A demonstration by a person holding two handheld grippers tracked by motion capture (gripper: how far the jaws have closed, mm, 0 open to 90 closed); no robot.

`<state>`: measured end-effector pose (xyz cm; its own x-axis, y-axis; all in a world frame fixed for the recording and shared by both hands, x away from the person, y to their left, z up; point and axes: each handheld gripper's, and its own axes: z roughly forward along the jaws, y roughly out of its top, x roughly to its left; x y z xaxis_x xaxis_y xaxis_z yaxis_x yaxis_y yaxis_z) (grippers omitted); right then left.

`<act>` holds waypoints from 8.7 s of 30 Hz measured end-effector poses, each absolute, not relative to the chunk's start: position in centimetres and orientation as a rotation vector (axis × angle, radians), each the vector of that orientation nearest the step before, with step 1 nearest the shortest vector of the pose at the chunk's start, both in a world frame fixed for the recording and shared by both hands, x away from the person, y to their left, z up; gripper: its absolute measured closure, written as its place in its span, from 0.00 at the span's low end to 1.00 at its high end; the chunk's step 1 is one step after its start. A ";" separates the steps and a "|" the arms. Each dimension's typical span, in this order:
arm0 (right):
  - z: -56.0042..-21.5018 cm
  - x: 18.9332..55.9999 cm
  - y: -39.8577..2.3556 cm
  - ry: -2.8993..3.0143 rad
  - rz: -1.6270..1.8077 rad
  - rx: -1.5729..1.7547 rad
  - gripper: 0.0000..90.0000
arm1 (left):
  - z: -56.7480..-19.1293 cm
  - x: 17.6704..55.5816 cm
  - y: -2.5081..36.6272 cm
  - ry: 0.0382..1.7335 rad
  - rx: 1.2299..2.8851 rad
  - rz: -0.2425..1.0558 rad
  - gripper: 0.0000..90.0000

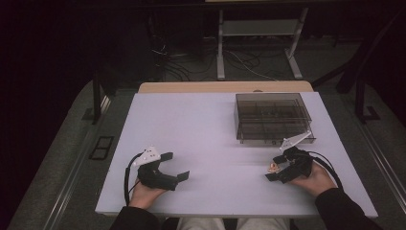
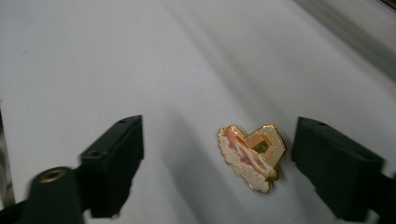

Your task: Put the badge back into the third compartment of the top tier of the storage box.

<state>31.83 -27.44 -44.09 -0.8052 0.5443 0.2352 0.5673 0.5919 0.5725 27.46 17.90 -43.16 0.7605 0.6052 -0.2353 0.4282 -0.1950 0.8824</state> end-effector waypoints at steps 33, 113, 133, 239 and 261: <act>-43.6 30.6 -29.6 -2.729 -1.014 -0.966 0.94 | -43.3 27.5 17.6 0.787 1.852 0.191 0.00; -38.2 30.2 -31.2 -2.686 -1.063 -0.958 0.96 | -43.4 27.5 17.7 0.799 1.849 0.185 0.00; -35.7 30.7 -31.8 -2.724 -1.068 -0.958 0.96 | -43.3 27.5 17.7 0.798 1.846 0.183 0.00; -34.7 39.4 -37.0 -2.648 -1.096 -1.325 0.96 | -43.4 27.6 17.8 0.800 1.839 0.181 0.00; -36.3 39.8 -36.2 -2.634 -1.032 -1.316 0.95 | -43.4 27.6 17.8 0.797 1.847 0.177 0.00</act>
